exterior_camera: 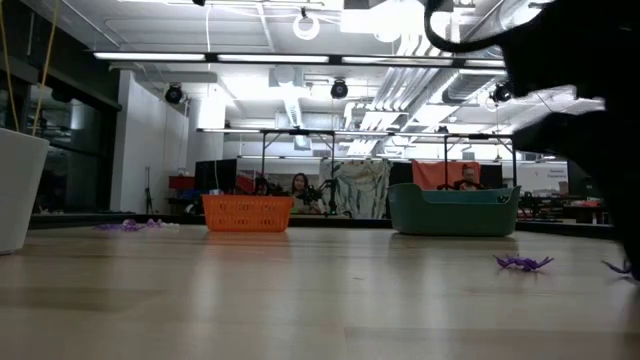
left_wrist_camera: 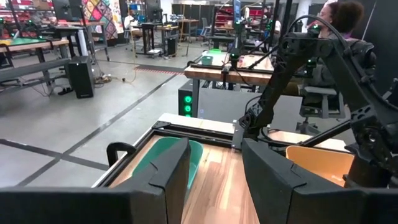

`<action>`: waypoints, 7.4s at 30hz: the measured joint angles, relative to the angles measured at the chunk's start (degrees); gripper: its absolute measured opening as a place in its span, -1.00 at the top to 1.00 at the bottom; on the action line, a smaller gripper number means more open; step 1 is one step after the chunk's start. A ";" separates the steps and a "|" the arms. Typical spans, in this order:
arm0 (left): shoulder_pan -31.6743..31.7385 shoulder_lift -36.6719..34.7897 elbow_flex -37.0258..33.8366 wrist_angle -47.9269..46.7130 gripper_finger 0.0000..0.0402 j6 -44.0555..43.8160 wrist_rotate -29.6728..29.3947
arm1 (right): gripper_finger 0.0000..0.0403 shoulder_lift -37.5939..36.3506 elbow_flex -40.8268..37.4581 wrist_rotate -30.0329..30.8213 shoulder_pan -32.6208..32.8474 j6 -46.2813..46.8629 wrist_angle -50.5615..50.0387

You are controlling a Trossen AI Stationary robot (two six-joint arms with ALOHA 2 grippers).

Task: Sort Halloween decoration
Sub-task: Put the white bone toy into the yellow bin

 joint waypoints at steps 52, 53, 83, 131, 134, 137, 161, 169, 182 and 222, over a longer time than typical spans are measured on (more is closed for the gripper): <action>-0.01 0.00 0.00 0.07 0.32 1.62 -0.01 | 0.32 -1.14 0.13 -11.88 7.34 2.16 4.82; 0.00 0.00 0.00 0.07 0.32 1.62 -0.01 | 0.32 -1.14 0.13 -11.55 7.28 1.49 4.93; 0.01 0.00 0.00 0.04 0.32 1.56 -0.01 | 0.32 0.18 0.24 -9.59 7.07 -10.94 7.91; -0.01 0.00 0.00 -0.13 0.32 1.55 -0.02 | 0.32 -2.95 0.04 -6.92 9.30 -18.41 6.61; 0.00 0.00 0.00 -0.13 0.32 1.54 -0.03 | 0.32 -2.95 0.04 -6.60 9.07 -19.52 6.62; -0.01 0.00 0.00 -0.13 0.32 0.98 -0.01 | 0.32 -2.95 0.04 -5.78 9.01 -21.32 6.62; 0.01 0.00 0.01 -0.13 0.32 -0.50 -0.02 | 0.32 -1.63 -2.91 -5.04 8.95 -22.93 11.09; -0.01 0.00 0.02 -0.19 0.32 -0.48 -0.03 | 0.32 -0.66 -2.91 -5.22 8.95 -24.21 11.55; -0.01 0.00 0.02 -1.25 0.32 -0.48 -0.02 | 0.55 0.11 -2.73 -5.15 8.56 -25.05 11.56; 0.01 0.00 0.02 -1.44 0.32 0.73 -0.77 | 0.94 0.68 2.15 -4.47 5.96 -24.41 3.65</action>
